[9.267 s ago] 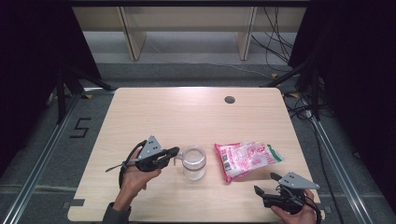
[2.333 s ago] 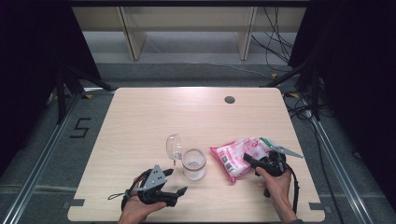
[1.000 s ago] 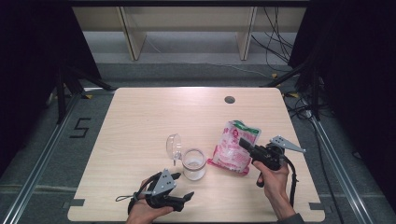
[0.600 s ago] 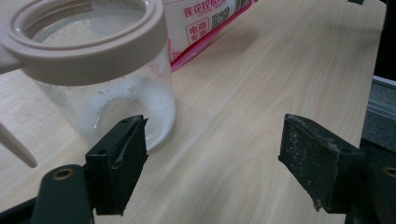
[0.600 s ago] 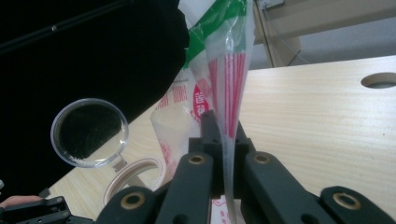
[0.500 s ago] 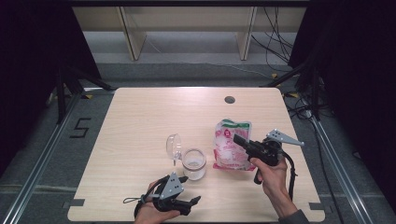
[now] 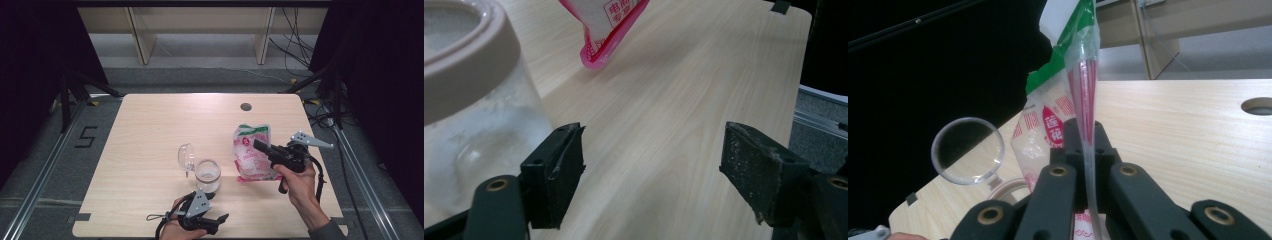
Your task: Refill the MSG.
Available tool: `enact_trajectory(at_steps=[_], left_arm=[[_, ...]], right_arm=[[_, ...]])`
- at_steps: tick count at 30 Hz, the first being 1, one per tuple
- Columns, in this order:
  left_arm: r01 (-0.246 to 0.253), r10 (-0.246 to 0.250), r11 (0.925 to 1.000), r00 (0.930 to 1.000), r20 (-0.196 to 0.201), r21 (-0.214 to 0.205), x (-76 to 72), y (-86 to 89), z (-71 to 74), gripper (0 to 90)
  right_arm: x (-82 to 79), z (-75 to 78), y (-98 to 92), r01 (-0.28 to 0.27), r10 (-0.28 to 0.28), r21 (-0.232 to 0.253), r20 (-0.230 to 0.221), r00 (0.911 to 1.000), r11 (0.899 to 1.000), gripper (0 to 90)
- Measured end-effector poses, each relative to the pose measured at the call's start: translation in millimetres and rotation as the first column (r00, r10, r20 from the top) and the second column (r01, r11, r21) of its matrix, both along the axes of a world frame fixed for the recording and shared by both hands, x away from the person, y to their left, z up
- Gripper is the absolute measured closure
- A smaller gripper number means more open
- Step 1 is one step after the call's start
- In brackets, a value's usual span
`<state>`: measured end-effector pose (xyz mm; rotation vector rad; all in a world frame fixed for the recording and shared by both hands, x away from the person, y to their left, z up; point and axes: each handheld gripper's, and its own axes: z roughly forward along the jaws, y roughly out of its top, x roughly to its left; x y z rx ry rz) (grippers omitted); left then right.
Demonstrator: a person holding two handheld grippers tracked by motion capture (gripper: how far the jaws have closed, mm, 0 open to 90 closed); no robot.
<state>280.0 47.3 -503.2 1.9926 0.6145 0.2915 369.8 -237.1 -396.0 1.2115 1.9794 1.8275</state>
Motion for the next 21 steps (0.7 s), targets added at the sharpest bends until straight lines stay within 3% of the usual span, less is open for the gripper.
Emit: enact_trajectory(at_steps=[2,3,4,5,8,10,11,14,17,18,19,20,21], left_arm=[[-0.008,0.008,0.9999,1.0,0.002,-0.016,3.8,-4.1,1.8,27.1],[-0.006,0.006,0.9997,1.0,-0.005,-0.022,4.7,-6.6,2.7,27.4],[-0.011,0.011,0.9997,0.9999,0.01,-0.021,4.9,-9.6,3.8,27.3],[-0.012,0.012,0.9992,0.9998,0.014,-0.037,5.5,-13.5,4.0,27.3],[-0.028,0.029,0.9992,0.9991,0.033,-0.03,9.6,-22.6,3.8,27.7],[-0.037,0.038,0.999,0.9989,0.027,-0.024,12.5,-30.2,2.3,28.0],[-0.046,0.047,0.9981,0.9984,0.033,-0.041,13.0,-35.6,1.1,27.9],[-0.066,0.067,0.9976,0.9965,0.05,-0.023,15.8,-43.5,-1.3,27.6],[-0.085,0.086,0.9961,0.9955,0.038,-0.024,20.5,-49.3,-4.6,26.3],[-0.088,0.089,0.995,0.9957,0.027,-0.047,22.5,-50.6,-5.7,24.9],[-0.103,0.105,0.9938,0.9939,0.035,-0.042,23.7,-50.7,-5.5,23.8],[-0.113,0.116,0.9919,0.9922,0.046,-0.058,24.5,-52.5,-6.5,25.6],[-0.119,0.123,0.9902,0.9913,0.046,-0.072,24.4,-54.9,-7.2,26.5]], right_arm=[[-2.4,4.4,1.1,0.0,0.001,0.005,-0.019,0.9998,1.0,90.0],[-1.0,5.4,0.8,-0.001,0.001,-0.006,0.008,1.0,1.0,90.0],[-3.2,7.5,1.7,0.002,-0.002,0.011,-0.008,1.0,1.0,90.0],[-1.6,8.9,0.7,-0.006,0.006,-0.001,0.019,0.9998,1.0,90.0],[-4.6,14.9,1.3,-0.018,0.018,0.029,0.016,0.9997,0.999,90.0],[-6.6,18.4,3.4,-0.028,0.027,0.021,0.033,0.9991,0.999,90.0],[-7.6,19.6,4.4,-0.031,0.031,0.016,0.034,0.9989,0.999,90.0],[-11.2,23.7,8.2,-0.047,0.047,0.018,0.037,0.9982,0.999,90.0],[-14.5,26.8,10.2,-0.056,0.055,0.028,0.032,0.998,0.998,90.0],[-16.3,28.1,10.6,-0.06,0.059,0.042,0.026,0.9979,0.997,90.0],[-17.2,28.8,10.7,-0.061,0.06,0.042,0.025,0.9979,0.997,90.0],[-17.4,29.0,10.3,-0.062,0.061,0.032,0.047,0.9971,0.998,90.0],[-19.5,30.4,10.8,-0.067,0.065,0.037,0.038,0.9971,0.997,90.0]])
